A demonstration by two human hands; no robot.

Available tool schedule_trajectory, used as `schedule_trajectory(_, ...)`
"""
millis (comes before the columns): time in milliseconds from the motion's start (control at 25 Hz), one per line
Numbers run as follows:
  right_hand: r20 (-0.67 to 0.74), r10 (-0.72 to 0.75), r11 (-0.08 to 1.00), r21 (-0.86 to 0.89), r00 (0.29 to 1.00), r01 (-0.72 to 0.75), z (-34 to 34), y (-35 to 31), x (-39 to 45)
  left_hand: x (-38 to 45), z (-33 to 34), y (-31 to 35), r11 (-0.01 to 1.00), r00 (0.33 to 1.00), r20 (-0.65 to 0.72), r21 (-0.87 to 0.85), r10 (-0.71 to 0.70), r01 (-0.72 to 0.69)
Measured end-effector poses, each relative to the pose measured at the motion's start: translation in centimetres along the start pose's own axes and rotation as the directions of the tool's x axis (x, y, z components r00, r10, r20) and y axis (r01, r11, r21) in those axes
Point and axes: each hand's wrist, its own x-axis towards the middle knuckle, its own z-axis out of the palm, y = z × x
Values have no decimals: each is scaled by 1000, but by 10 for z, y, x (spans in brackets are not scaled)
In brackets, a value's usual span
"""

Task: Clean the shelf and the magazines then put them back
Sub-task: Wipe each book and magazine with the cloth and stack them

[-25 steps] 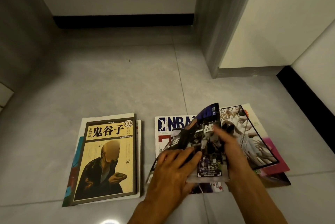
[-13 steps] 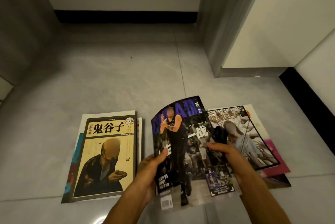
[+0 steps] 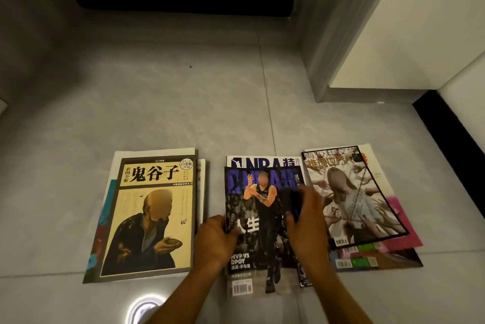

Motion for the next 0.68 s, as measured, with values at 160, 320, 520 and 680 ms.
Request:
schedule_trajectory(160,54,-278,874,-400,959,276,69,8,-36,7,0,-1,998,1000,-19,64,4,-3)
schedule_trajectory(320,273,-530,687,-415,803,596,59,23,-36,7,1,-3,996,1000,5,87,-7,6)
schedule_trajectory(520,-89,-196,910,-388,977,147,44,31,13,13,-1,-3,994,999,50,109,5,-11)
schedule_trajectory(680,26,-389,885,-267,921,381,93,-14,-20,11,1,-2,991,1000,17,133,-2,-1)
